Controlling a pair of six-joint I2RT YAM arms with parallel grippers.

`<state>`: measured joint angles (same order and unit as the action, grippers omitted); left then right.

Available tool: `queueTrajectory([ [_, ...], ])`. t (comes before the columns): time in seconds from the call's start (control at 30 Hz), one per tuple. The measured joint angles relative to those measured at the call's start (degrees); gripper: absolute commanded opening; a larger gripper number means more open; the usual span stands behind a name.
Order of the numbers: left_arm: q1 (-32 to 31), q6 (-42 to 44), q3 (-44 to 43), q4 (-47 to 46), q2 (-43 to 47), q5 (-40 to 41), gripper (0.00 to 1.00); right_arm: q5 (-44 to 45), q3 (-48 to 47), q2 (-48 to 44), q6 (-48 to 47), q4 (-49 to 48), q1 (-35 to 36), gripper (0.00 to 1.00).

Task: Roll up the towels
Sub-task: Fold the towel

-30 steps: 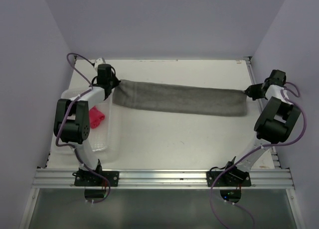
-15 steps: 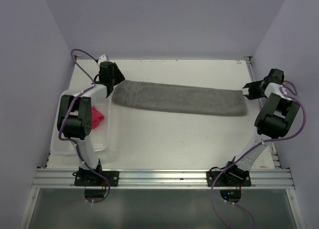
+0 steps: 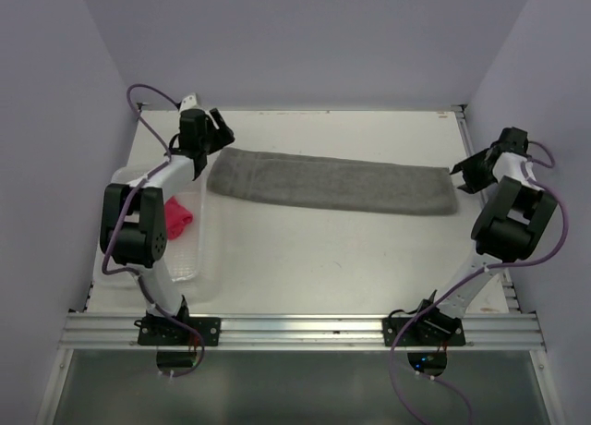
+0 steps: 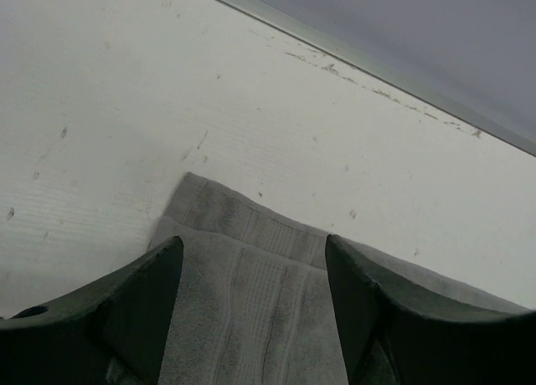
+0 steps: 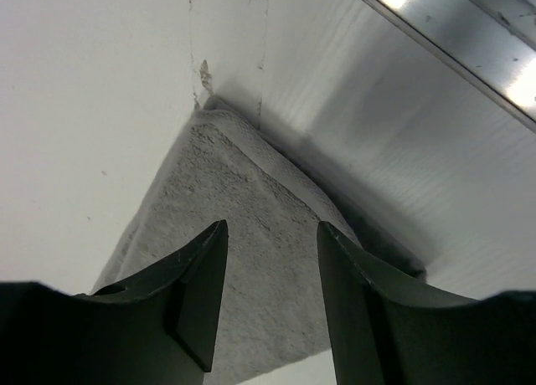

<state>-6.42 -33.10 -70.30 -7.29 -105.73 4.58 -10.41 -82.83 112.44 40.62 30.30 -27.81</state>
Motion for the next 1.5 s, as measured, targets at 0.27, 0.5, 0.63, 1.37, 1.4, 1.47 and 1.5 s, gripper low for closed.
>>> queueTrajectory([
  [0.27,0.0,2.8,-2.14,3.93,7.91,-4.07,0.78,5.49,5.38,-8.02,-9.42,0.33,-0.37,0.63],
  [0.5,-0.02,5.05,-2.58,12.41,15.28,-11.72,0.82,8.15,10.6,-8.92,-15.28,0.13,1.92,0.65],
  [0.63,-0.13,6.43,-0.81,15.32,21.35,-13.22,0.87,8.31,10.29,-8.22,-18.34,-0.22,4.31,0.65],
  [1.37,-16.31,15.32,6.47,19.41,32.09,-1.29,0.94,18.21,4.87,-0.55,-27.76,-0.83,7.3,0.5],
  [1.4,-17.0,15.65,6.47,19.43,32.15,-0.5,0.94,18.18,4.87,-0.24,-27.96,-1.18,7.3,0.49],
  [1.47,-18.29,16.24,6.47,19.43,32.26,0.79,0.95,18.05,4.87,0.44,-28.35,-1.75,7.3,0.47],
  [1.5,-18.8,16.37,6.47,19.43,32.26,1.2,0.95,17.92,4.87,0.74,-28.48,-2.1,7.3,0.45],
])
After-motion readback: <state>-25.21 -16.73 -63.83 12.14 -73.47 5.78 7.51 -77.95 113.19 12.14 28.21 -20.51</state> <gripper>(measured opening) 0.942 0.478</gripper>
